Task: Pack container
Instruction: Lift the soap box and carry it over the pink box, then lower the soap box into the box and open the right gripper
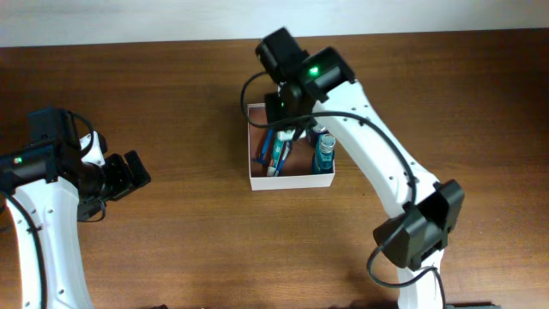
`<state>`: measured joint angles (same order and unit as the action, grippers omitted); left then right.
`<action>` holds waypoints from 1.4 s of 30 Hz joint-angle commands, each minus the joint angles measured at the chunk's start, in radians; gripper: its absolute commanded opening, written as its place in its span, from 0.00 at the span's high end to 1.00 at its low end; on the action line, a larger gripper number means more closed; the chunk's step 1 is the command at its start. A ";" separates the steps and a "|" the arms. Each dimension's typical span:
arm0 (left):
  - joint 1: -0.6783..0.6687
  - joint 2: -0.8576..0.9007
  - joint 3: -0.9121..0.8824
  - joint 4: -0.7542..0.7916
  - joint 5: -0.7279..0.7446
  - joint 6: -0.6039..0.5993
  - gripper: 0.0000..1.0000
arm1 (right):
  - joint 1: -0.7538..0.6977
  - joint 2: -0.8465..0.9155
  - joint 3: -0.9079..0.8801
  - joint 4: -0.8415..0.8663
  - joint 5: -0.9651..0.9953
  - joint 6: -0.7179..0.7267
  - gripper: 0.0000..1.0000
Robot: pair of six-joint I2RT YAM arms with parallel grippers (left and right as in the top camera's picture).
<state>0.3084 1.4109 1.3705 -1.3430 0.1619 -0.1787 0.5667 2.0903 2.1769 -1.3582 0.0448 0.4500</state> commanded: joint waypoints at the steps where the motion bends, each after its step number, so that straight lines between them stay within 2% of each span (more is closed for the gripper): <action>1: 0.005 -0.013 0.002 0.000 0.010 0.009 0.00 | 0.003 -0.002 -0.097 0.059 0.015 0.028 0.66; 5: 0.005 -0.013 0.002 0.000 0.010 0.009 0.01 | 0.002 -0.002 -0.208 0.168 0.008 0.031 0.66; 15: 0.005 -0.013 0.002 0.000 0.010 0.009 0.01 | -0.013 0.004 -0.340 0.350 0.013 0.031 0.66; 29: 0.005 -0.013 0.002 0.000 0.010 0.009 0.01 | -0.031 0.106 -0.343 0.370 0.023 0.031 0.66; 31: 0.005 -0.013 0.002 0.000 0.010 0.009 0.01 | -0.034 0.120 -0.343 0.369 0.024 0.031 0.56; 42: 0.005 -0.013 0.002 0.000 0.010 0.009 0.01 | -0.064 0.124 -0.343 0.369 0.020 0.030 0.55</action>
<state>0.3084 1.4109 1.3705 -1.3426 0.1619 -0.1787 0.5125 2.2005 1.8393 -0.9928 0.0456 0.4713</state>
